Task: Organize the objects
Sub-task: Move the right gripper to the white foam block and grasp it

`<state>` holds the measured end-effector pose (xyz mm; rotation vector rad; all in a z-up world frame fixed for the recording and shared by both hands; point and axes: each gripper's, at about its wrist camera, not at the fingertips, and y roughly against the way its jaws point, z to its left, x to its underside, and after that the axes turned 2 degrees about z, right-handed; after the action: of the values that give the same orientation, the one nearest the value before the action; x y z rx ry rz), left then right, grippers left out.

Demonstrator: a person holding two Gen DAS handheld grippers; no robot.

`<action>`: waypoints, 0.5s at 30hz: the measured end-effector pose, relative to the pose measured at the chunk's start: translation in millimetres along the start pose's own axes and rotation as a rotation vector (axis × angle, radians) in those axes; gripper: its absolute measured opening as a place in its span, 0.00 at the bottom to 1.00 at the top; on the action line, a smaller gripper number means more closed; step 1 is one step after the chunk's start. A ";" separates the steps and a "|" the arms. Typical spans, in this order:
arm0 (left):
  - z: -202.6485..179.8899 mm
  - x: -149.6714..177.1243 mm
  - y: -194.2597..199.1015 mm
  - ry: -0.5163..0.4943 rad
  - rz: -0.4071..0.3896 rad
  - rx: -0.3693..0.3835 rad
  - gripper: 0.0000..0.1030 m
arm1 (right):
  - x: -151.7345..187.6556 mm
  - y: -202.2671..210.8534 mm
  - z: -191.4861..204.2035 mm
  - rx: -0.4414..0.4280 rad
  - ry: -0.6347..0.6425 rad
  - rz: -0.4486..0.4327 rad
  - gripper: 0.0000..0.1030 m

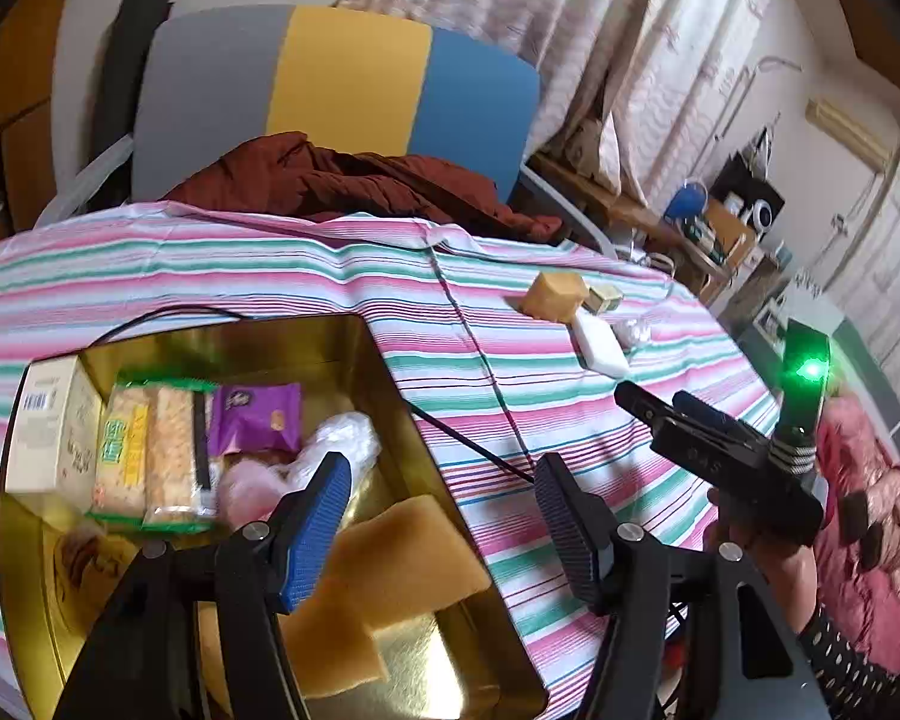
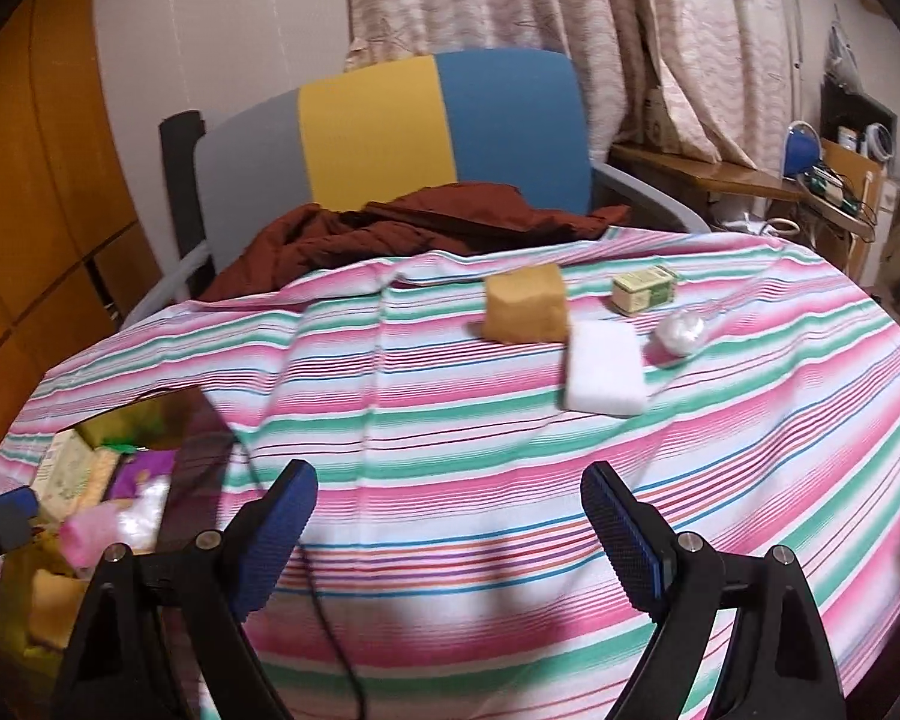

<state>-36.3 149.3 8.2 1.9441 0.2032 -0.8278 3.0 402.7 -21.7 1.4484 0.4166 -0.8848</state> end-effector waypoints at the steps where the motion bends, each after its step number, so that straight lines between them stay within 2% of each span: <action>1: -3.6 -2.5 -3.1 -0.005 0.006 0.000 0.63 | -0.8 -3.5 -5.3 0.007 -0.006 0.001 0.88; 7: -27.4 -20.3 -18.6 -0.056 0.037 0.013 0.63 | -10.9 -31.0 -38.8 0.038 -0.053 0.024 0.88; 12: -45.7 -33.1 -34.3 -0.091 0.066 0.024 0.63 | -36.0 -62.2 -70.4 0.065 -0.118 0.033 0.87; 15: -54.3 -36.7 -45.0 -0.105 0.089 0.028 0.64 | -53.2 -87.7 -81.8 0.093 -0.126 0.058 0.83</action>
<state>-59.8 225.0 14.5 1.9155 0.0424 -0.8747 -73.5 504.7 -52.3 1.4731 0.2409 -0.9535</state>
